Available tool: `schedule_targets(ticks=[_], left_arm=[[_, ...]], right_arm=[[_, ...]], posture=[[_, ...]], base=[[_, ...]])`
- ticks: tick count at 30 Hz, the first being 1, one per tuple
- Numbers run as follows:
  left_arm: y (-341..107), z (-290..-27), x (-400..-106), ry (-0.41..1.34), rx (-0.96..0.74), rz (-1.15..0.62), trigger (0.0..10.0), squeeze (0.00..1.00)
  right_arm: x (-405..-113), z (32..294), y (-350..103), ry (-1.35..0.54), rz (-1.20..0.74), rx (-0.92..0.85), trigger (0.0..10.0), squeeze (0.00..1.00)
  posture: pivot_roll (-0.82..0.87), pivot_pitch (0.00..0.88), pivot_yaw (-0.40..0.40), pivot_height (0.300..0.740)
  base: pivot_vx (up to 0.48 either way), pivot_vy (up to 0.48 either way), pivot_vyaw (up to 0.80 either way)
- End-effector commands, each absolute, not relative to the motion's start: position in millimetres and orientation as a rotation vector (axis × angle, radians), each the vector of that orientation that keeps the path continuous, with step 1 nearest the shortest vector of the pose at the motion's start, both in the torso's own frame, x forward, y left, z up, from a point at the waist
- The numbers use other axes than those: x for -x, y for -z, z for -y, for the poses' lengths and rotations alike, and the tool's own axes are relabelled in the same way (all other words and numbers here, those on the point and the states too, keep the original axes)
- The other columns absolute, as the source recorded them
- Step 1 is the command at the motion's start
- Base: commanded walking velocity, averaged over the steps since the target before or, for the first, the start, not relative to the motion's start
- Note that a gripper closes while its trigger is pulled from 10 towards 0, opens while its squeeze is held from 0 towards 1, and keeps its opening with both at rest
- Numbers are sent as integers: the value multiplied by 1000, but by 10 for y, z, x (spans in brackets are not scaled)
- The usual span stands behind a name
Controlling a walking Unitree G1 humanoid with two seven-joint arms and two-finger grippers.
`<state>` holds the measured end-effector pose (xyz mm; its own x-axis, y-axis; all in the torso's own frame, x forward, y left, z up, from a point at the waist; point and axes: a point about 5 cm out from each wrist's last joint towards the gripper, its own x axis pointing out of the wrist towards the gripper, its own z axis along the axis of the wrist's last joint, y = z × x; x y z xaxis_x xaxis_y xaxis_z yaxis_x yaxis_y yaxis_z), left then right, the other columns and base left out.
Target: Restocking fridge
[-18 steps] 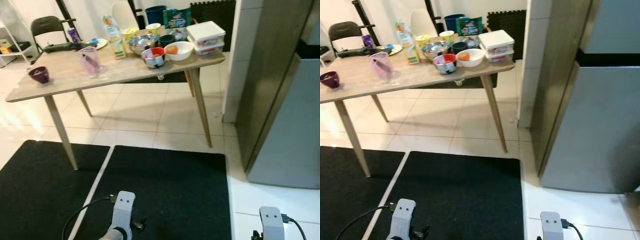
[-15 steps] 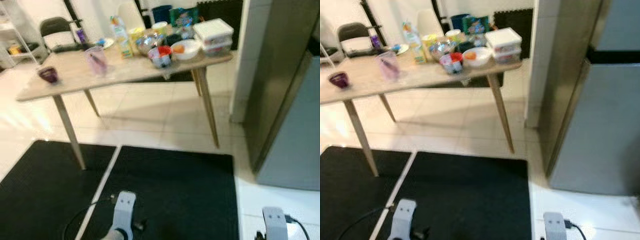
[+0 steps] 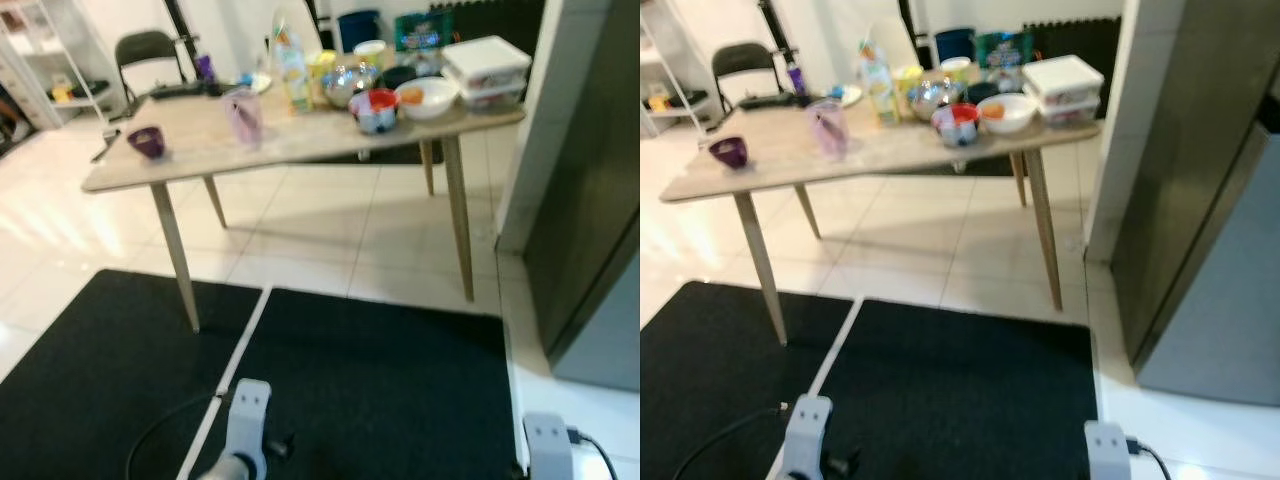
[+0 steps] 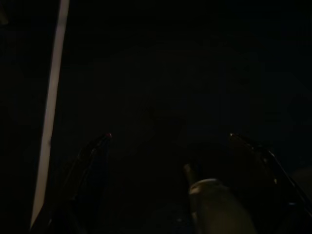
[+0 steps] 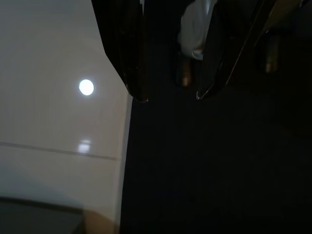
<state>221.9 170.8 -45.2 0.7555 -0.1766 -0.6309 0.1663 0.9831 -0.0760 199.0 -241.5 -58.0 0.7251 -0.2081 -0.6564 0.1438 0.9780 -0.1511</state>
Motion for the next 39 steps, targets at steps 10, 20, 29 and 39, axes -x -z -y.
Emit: schedule_targets(ticks=[10, 20, 29, 39], left_arm=[[478, -1763, -2177, 184, -7, -723, 10000, 0], [499, -1769, -2162, 180, -24, -751, 10000, 0], [496, -1781, -2176, 134, 5, -743, 10000, 0], [482, -1766, -2187, 144, -5, -730, 10000, 0]], right_arm=[[-1920, 2382, 635, 194, -765, 73, 10000, 0], [-1904, 2399, 638, 199, -765, 74, 10000, 0], [-1892, 2408, 640, 201, -766, 73, 10000, 0], [-1902, 2406, 637, 202, -766, 69, 10000, 0]], posture=[[18, 119, 127, 740], [13, 120, 130, 740], [11, 123, 131, 740], [8, 131, 131, 740]], base=[[0, 134, 0], [0, -432, 0], [0, -267, 0], [0, 0, 0]])
